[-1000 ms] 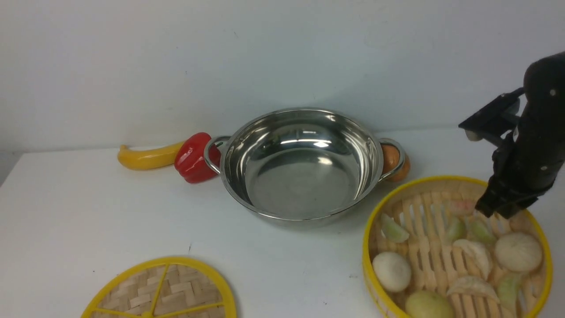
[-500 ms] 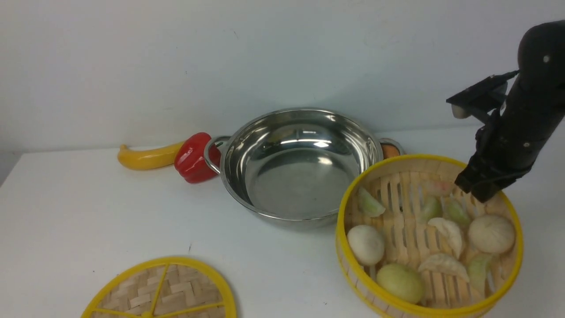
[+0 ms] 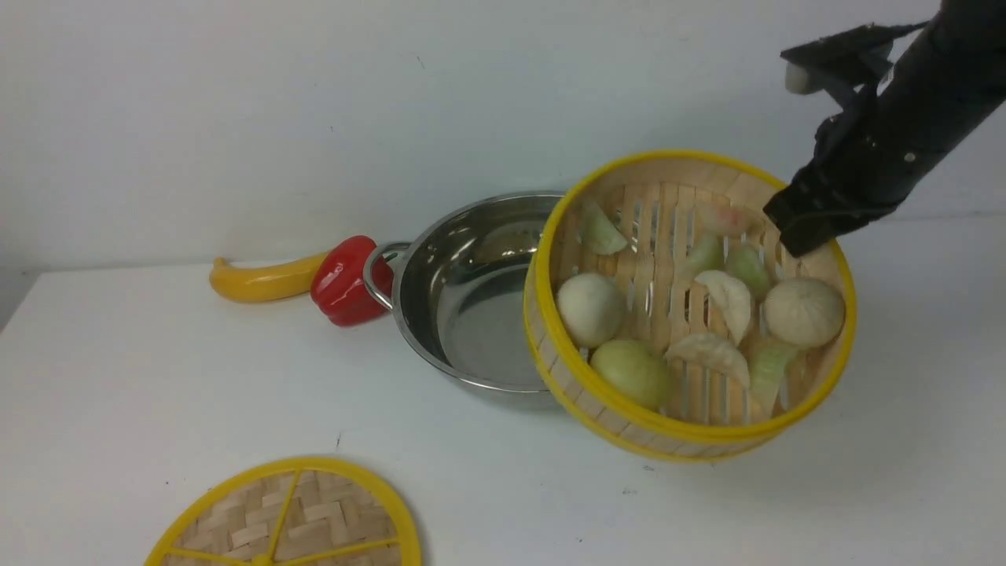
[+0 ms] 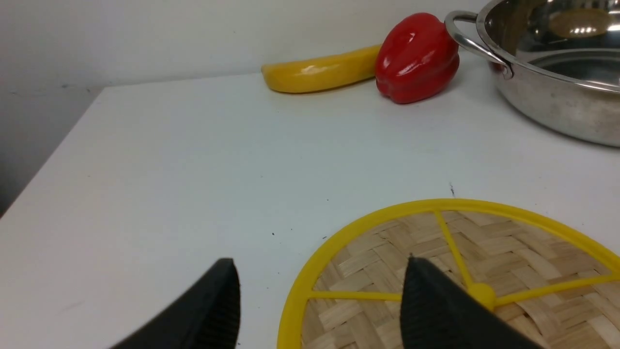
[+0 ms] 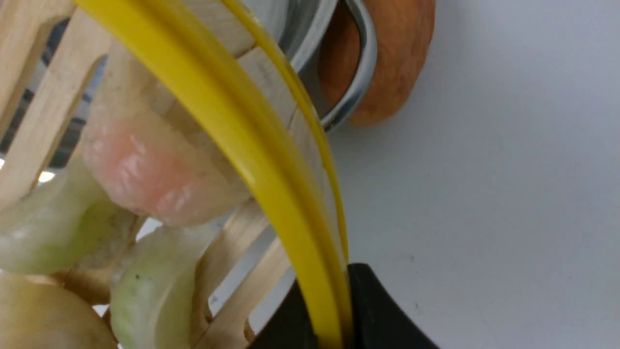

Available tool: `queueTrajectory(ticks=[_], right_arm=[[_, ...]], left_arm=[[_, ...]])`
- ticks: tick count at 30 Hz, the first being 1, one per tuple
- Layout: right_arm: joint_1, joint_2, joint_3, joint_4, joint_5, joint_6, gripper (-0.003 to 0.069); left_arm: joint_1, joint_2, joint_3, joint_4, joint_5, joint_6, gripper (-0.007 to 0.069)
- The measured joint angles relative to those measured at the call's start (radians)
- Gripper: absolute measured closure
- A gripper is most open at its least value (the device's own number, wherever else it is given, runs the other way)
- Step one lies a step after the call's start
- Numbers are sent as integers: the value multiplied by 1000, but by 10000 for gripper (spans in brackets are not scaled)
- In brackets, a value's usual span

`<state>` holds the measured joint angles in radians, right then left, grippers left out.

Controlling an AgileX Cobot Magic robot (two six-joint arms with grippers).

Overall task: Place the steamer in the pot on the white table, and put the lid on the steamer.
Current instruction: 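Place the bamboo steamer basket of food into the steel pot with the right gripper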

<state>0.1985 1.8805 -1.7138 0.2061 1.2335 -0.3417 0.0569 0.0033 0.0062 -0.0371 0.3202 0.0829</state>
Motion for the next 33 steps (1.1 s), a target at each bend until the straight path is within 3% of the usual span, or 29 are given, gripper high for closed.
queueTrajectory(ticks=[7,18,33], right_arm=[[9,57,-45,16,0,14,605],[119,250,-286,13,10,34,605],[128,401,-505,17,35,68,605]], left_arm=[[0,0,0,0,0,0,209],[0,0,0,0,0,0,209],[0,0,0,0,0,0,209]])
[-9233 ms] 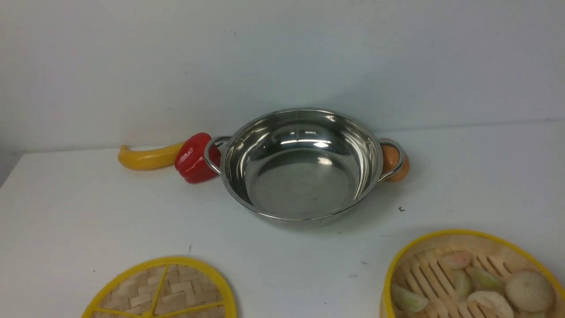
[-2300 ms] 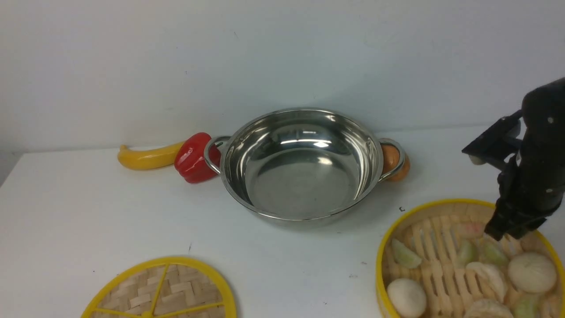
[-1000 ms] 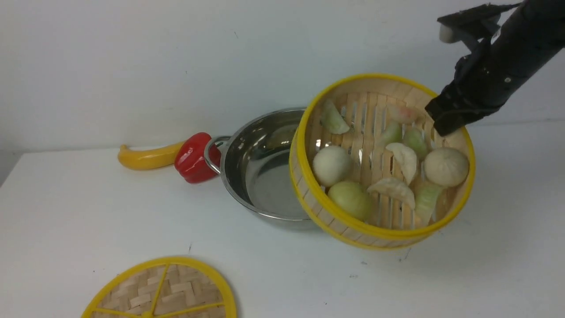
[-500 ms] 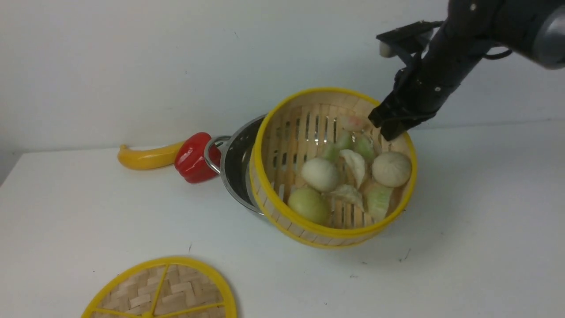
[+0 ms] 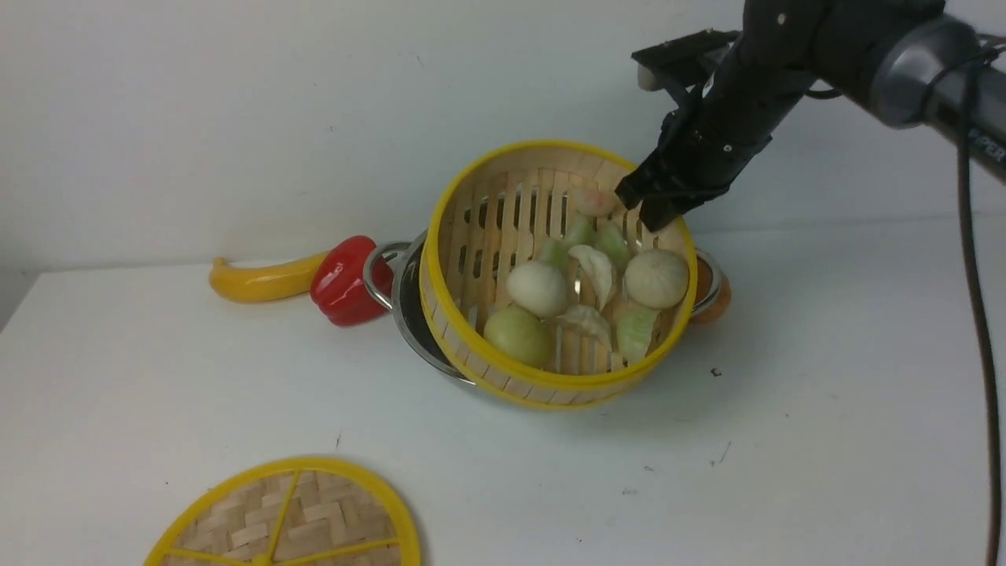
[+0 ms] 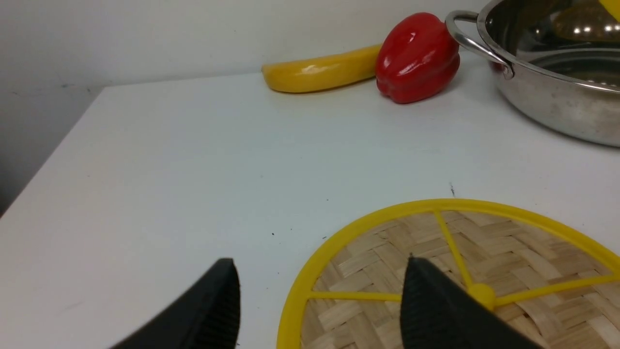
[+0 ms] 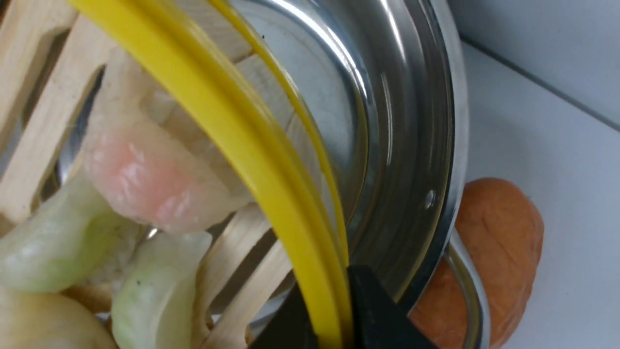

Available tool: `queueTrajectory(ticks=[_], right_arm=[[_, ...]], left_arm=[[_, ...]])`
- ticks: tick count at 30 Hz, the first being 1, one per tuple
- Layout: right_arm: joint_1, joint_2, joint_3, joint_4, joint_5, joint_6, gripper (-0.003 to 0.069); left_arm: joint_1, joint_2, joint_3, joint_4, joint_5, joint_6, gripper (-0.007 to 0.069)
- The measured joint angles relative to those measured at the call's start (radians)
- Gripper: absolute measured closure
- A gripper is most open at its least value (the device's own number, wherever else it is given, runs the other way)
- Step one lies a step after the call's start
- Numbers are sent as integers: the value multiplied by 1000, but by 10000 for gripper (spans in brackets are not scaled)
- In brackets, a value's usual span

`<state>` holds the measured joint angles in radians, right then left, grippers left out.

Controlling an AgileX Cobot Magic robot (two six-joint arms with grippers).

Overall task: Place the steamer in the pot on the white table, and put the lid on the steamer.
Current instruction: 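Place the bamboo steamer basket of food into the steel pot with the right gripper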

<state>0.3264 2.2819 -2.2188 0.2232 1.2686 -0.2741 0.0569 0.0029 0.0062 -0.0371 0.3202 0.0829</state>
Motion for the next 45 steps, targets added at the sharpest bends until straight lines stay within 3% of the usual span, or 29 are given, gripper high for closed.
queueTrajectory(ticks=[10,45], right_arm=[[0,2,-26,45,-16,3,605],[-8,6,-28,25,-78,3,605]], left_arm=[[0,0,0,0,0,0,209],[0,0,0,0,0,0,209]])
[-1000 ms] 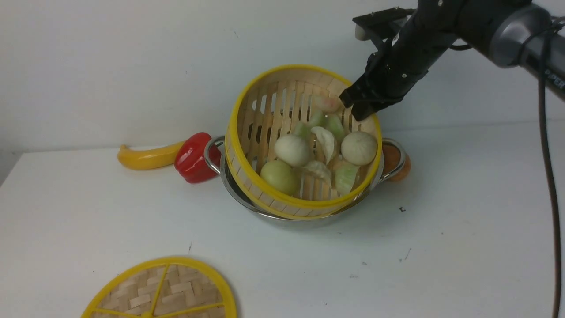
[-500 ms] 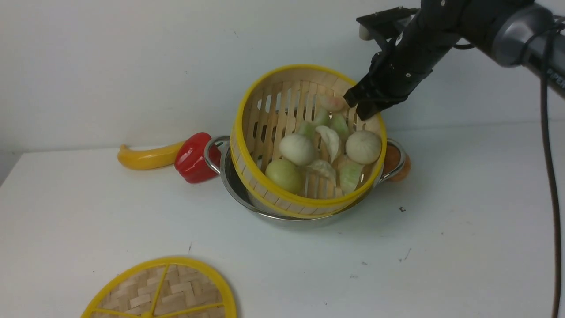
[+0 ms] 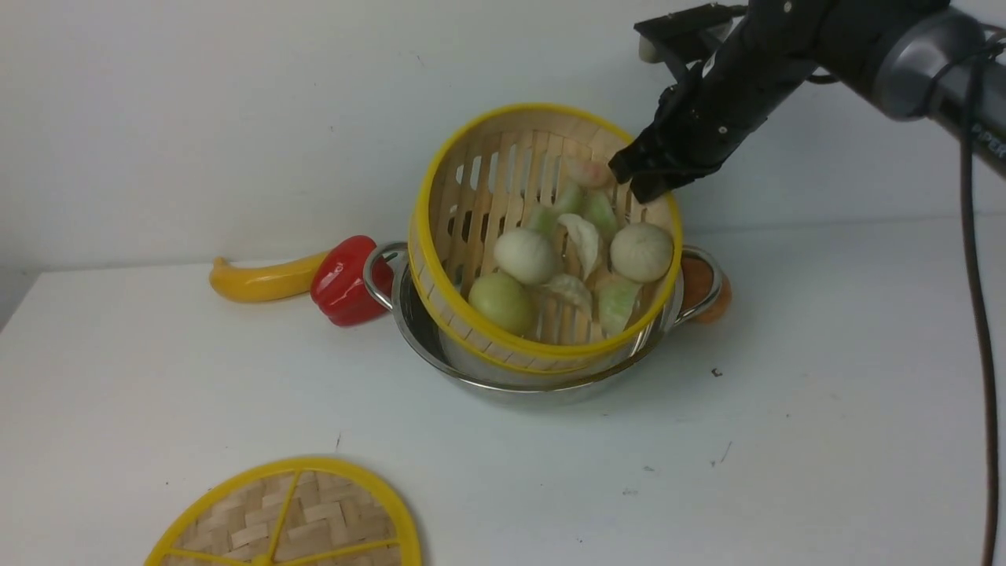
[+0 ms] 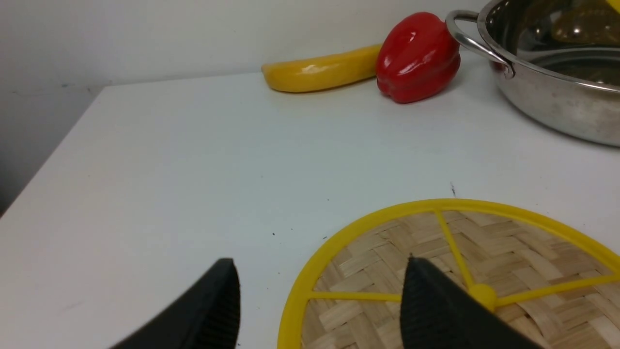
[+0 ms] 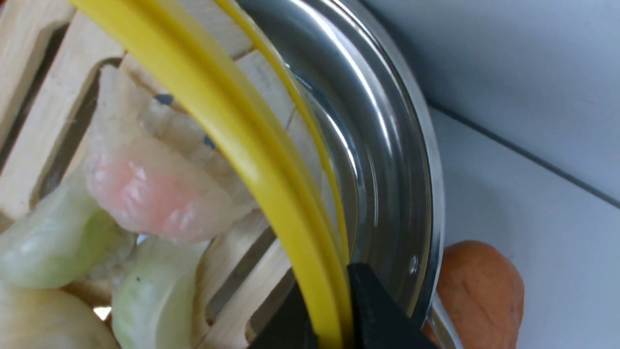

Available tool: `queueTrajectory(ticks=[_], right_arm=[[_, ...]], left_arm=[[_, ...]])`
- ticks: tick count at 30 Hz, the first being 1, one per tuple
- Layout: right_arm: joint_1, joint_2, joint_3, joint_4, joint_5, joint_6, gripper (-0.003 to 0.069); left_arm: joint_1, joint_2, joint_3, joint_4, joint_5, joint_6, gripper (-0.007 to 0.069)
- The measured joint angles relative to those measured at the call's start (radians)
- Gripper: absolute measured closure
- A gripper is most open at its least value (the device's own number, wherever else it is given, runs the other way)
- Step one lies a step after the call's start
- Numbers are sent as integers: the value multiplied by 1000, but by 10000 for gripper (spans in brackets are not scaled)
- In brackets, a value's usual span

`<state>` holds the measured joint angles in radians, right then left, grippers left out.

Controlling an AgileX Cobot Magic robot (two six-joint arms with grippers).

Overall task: Place the steamer in the pot on the white table, and put the lid on the steamer.
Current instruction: 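Place the bamboo steamer basket of food into the steel pot with the right gripper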

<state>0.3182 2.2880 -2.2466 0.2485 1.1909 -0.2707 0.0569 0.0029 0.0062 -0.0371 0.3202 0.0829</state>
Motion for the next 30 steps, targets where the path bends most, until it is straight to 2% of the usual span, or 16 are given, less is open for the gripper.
queueTrajectory(ticks=[30], right_arm=[[0,141,-5,-5,-90,21,605]], left_arm=[[0,0,0,0,0,0,209]])
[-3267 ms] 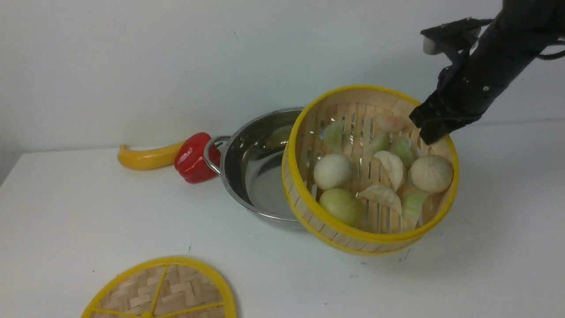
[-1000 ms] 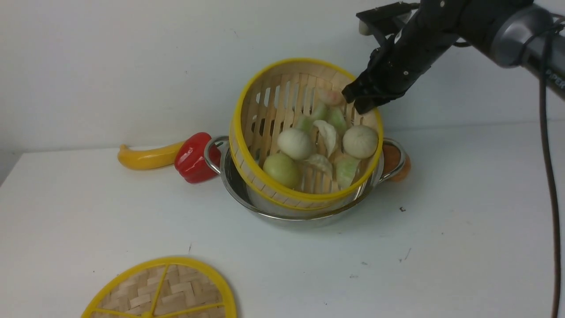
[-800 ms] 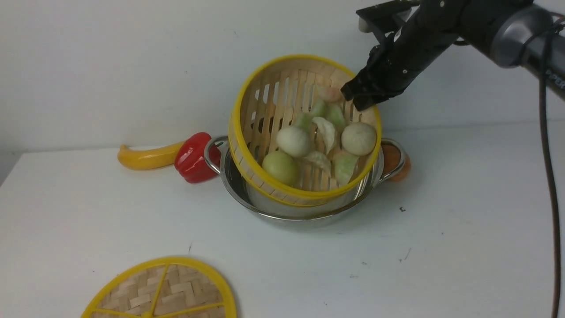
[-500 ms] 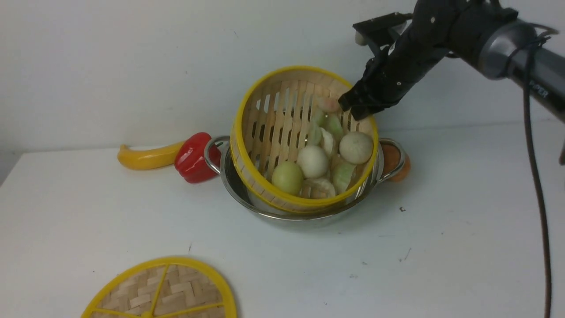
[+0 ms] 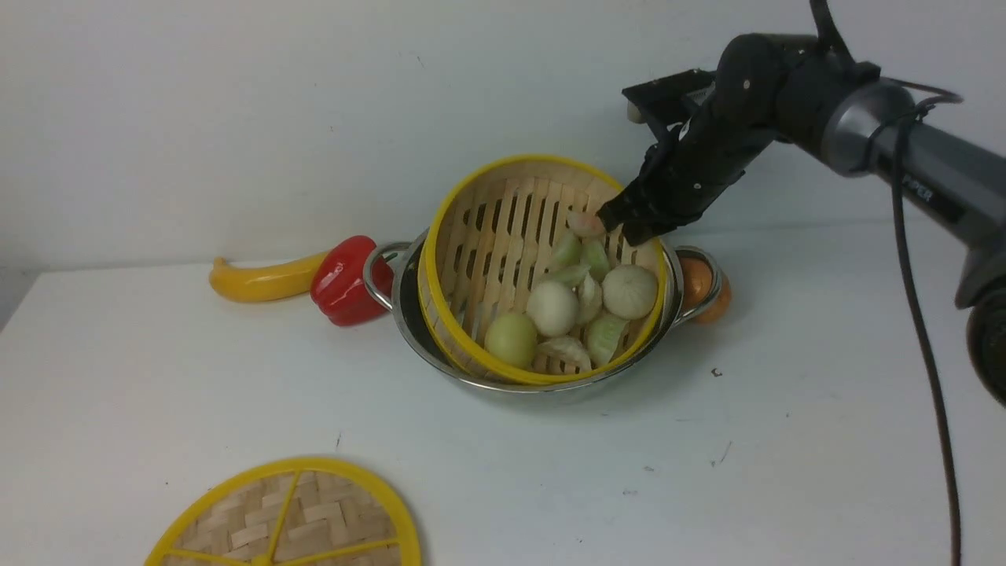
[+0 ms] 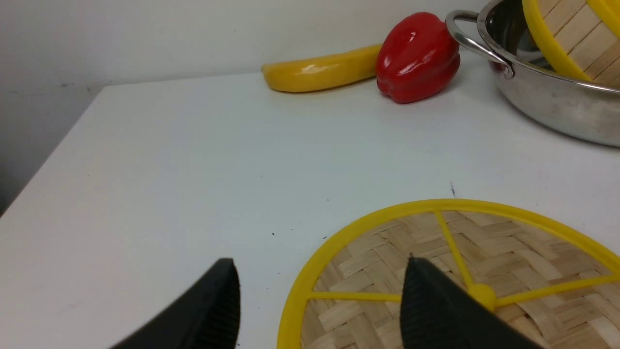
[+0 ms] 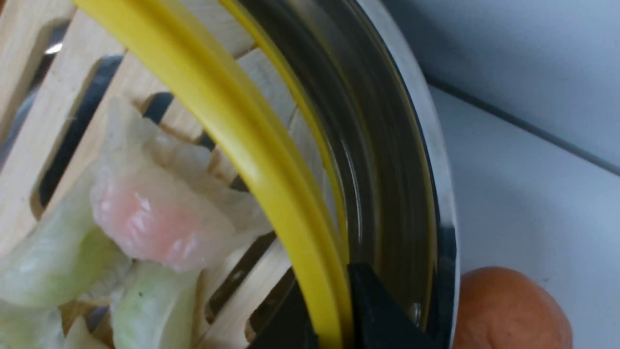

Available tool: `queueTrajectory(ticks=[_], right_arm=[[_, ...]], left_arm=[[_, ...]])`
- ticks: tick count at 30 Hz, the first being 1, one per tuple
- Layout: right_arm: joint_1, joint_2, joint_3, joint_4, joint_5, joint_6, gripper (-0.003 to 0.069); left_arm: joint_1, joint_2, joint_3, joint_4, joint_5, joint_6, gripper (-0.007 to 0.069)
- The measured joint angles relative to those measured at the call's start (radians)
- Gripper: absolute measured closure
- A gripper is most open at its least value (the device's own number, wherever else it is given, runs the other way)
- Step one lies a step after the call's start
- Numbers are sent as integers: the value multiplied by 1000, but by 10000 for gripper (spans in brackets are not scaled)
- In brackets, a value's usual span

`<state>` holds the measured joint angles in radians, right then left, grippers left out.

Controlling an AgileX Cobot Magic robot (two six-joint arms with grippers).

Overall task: Place the steamer in the pot on the white table, and put the lid on the steamer.
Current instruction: 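Place the bamboo steamer basket of food into the steel pot with the right gripper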

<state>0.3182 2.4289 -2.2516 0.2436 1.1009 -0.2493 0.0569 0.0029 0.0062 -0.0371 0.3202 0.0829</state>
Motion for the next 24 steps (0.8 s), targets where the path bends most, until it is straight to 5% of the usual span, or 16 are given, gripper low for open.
queueTrajectory(ticks=[17,24], right_arm=[[-6,34,-3,4,-22,23,603],[-6,34,-3,13,-36,23,485]], left_arm=[[0,0,0,0,0,0,209],[0,0,0,0,0,0,209]])
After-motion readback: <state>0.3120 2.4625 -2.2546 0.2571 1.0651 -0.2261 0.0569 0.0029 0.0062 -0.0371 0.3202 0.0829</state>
